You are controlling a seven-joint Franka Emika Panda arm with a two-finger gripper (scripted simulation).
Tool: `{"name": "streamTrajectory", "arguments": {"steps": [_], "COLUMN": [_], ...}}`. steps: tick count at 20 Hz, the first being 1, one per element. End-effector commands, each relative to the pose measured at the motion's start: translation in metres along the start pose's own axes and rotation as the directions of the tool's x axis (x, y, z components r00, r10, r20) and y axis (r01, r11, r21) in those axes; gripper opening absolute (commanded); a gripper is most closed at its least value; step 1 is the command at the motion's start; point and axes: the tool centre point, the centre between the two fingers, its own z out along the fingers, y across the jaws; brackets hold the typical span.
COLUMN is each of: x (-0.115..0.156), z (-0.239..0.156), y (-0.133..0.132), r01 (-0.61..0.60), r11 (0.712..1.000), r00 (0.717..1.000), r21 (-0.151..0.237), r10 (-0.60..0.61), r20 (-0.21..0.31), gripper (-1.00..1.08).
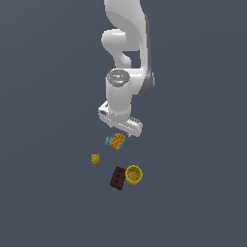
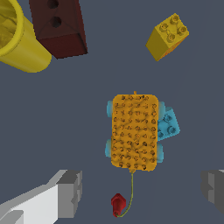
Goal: Pick up a designated object from a clutter of objects.
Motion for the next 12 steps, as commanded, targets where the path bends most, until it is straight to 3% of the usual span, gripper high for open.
{"name": "streamTrajectory", "arguments": {"steps": [1, 12], "x": [-0.003, -0.005], "z": [0.007, 0.018], "y": [0.002, 0.004], "r01": [-0.022, -0.035], "r11": [1.000, 0.999], "r00": [1.000, 0.999], "r21": [0.001, 0.000], "r10": [0.022, 0.035], "r20": [-0.003, -0.003], "gripper": [1.00, 1.00]}}
